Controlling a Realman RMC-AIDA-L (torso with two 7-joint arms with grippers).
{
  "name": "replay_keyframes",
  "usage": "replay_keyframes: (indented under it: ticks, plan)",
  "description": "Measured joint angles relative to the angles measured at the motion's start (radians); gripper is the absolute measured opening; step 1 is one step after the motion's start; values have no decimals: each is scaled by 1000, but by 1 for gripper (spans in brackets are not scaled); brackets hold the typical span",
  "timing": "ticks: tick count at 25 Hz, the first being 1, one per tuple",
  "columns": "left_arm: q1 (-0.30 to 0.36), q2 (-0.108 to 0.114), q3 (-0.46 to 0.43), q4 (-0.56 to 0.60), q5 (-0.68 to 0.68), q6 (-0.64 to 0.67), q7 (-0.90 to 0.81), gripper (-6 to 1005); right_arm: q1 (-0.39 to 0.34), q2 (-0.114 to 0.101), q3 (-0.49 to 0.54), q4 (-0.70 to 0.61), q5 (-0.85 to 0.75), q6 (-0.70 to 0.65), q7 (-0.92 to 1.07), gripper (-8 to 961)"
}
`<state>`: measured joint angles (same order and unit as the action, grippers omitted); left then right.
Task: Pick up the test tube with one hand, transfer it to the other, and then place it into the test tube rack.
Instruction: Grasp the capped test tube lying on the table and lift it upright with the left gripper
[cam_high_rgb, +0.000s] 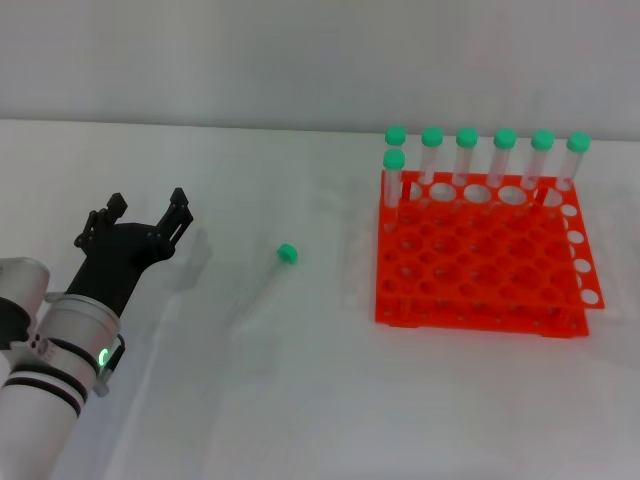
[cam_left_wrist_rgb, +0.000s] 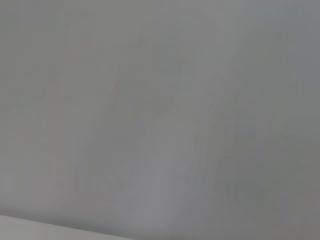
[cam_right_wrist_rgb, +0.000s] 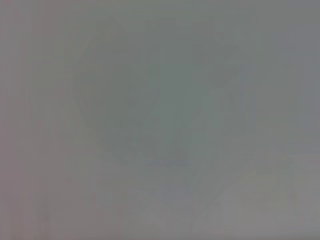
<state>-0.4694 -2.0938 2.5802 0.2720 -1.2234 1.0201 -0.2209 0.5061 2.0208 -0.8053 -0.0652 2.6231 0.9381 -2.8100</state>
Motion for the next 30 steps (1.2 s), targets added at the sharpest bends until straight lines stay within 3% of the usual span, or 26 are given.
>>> replay_keyframes:
  ticks: [14,19,23,29,30]
  plan:
    - [-1,0,2,4,1,-16,-2,846,-1,1,0,-1,0,0,-2,869]
    - [-35,10,1,2,3,-25,-101,842,-7,2,0,0,0,1,1,870]
    - [-90,40,6,-46,82,-28,-305,838,-14,0,0,0,0,3,1,870]
    - [-212,146,9,-215,501,3,-929,833,-15,0,0,0,0,11,1,870]
    - [-231,156,10,-253,556,17,-1010,832,-16,1,0,0,0,14,1,869]
